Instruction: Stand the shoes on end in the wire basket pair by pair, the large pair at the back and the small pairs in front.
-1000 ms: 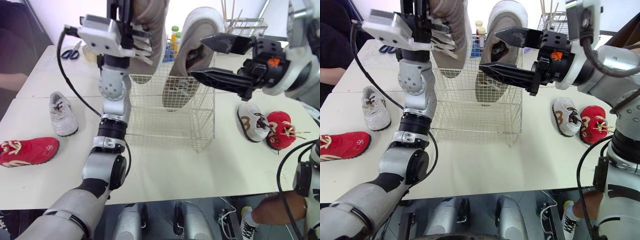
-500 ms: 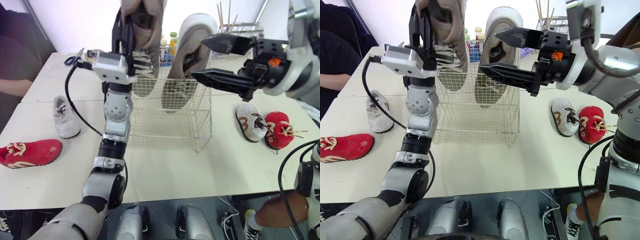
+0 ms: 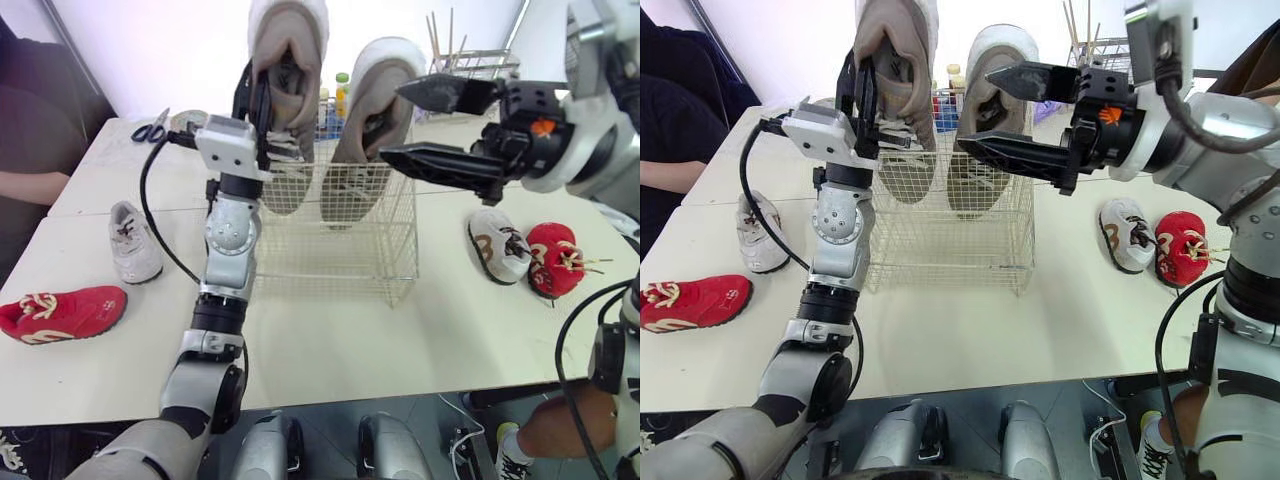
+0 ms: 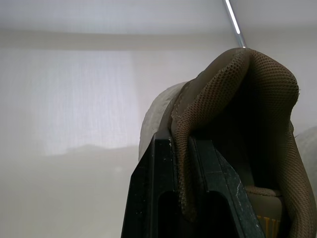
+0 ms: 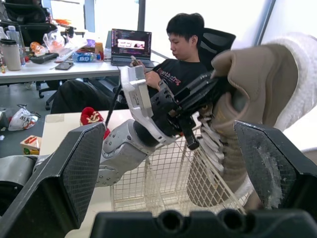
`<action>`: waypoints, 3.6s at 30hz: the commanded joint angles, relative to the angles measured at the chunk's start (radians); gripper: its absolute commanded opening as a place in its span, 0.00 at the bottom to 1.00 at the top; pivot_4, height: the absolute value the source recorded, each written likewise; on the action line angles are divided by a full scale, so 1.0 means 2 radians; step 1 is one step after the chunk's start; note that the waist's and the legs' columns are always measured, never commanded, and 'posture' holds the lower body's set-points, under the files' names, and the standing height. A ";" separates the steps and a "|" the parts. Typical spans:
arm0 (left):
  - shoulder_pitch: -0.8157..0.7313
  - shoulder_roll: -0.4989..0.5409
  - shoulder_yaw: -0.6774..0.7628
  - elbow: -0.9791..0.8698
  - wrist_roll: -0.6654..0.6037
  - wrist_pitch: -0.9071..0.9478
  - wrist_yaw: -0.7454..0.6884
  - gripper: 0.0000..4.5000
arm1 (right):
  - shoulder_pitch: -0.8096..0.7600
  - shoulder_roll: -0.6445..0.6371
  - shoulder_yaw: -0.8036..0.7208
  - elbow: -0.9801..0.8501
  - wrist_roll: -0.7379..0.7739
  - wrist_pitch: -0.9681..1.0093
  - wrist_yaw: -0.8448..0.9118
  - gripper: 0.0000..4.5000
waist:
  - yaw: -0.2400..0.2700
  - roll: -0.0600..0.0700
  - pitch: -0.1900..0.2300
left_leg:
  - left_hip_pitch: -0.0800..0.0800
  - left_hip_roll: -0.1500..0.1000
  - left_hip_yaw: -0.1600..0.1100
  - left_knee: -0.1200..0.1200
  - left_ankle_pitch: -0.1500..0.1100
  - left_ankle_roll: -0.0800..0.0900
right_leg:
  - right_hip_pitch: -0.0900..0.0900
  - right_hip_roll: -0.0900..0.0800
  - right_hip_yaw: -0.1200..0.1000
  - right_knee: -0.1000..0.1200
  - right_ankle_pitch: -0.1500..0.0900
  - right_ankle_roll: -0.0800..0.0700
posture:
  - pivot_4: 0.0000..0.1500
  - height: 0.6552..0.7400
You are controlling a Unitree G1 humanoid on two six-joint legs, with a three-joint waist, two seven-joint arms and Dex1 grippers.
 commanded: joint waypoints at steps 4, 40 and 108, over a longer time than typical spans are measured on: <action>0.029 0.004 0.005 0.005 -0.023 0.035 -0.009 0.25 | -0.021 0.006 -0.004 0.002 -0.007 -0.014 0.004 1.00 | 0.000 0.000 0.000 | 0.000 0.000 0.000 0.000 0.000 0.000 | 0.000 0.000 0.000 0.000 0.000 -0.001 | 1.00 1.00; 0.162 0.362 0.177 -0.385 -0.591 0.638 -0.221 0.99 | 0.030 -0.047 -0.016 0.041 -0.091 -0.014 0.019 1.00 | -0.004 -0.007 0.006 | -0.003 -0.001 0.000 -0.001 -0.001 0.001 | -0.002 -0.002 0.000 -0.004 -0.001 -0.002 | 1.00 1.00; 0.050 0.389 0.072 -0.353 -0.639 0.766 -0.395 1.00 | 0.352 0.137 -0.097 0.143 -0.356 -0.147 -0.266 0.40 | -0.006 -0.007 0.009 | -0.001 -0.002 0.002 -0.007 0.003 -0.005 | -0.002 0.001 0.003 -0.007 -0.001 0.001 | 1.00 1.00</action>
